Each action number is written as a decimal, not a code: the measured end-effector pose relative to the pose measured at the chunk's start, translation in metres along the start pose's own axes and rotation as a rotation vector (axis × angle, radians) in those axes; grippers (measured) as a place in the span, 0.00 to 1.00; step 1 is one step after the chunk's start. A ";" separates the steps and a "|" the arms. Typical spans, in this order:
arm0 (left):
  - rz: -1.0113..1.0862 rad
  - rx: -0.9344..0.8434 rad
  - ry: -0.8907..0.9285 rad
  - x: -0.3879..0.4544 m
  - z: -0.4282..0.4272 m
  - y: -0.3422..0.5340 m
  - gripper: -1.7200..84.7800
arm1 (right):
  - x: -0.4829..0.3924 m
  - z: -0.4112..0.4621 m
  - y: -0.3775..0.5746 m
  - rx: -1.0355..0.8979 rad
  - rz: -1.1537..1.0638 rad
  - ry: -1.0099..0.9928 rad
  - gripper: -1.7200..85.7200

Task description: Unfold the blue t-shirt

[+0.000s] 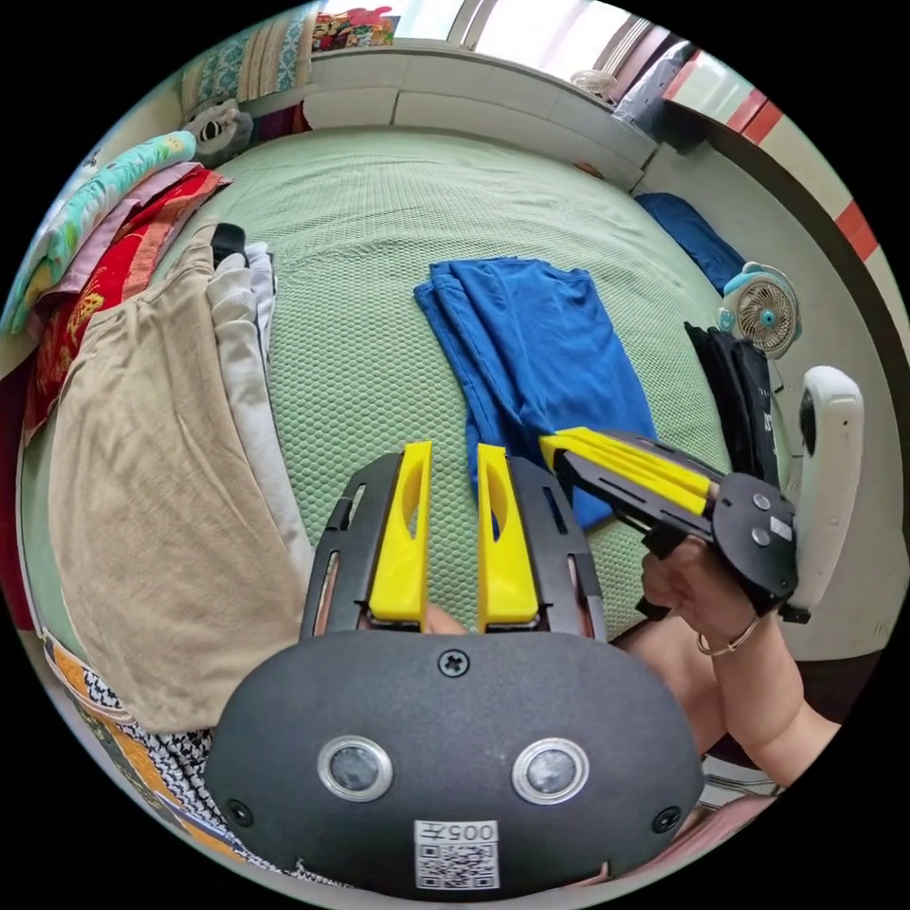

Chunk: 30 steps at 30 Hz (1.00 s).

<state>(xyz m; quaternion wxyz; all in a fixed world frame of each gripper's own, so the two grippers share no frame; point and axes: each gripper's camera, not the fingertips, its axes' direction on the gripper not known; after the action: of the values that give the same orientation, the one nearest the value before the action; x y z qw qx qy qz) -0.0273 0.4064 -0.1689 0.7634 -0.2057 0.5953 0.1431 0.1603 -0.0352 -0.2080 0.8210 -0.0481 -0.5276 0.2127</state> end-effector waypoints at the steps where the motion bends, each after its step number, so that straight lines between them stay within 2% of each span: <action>1: 0.018 -0.007 0.008 0.002 0.004 -0.003 0.12 | 0.002 -0.003 0.000 0.016 0.007 -0.006 0.04; 10: 0.166 -0.023 0.046 0.031 0.029 -0.018 0.12 | 0.035 -0.026 0.002 0.089 0.080 -0.138 0.04; 19: 0.146 -0.131 0.081 0.018 0.059 -0.030 0.12 | 0.044 -0.025 -0.006 0.126 0.093 -0.167 0.10; 24: 0.149 -0.133 0.097 0.011 0.064 -0.031 0.12 | 0.039 -0.007 -0.018 0.055 0.077 -0.197 0.13; 30: 0.158 -0.137 0.124 0.002 0.068 -0.034 0.12 | 0.017 0.011 -0.026 0.004 0.008 -0.079 0.14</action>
<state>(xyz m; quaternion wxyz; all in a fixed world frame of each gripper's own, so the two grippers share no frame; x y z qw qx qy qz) 0.0469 0.4096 -0.1519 0.6956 -0.2184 0.6446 0.2300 0.1642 -0.0541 -0.1807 0.7988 -0.0399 -0.5590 0.2188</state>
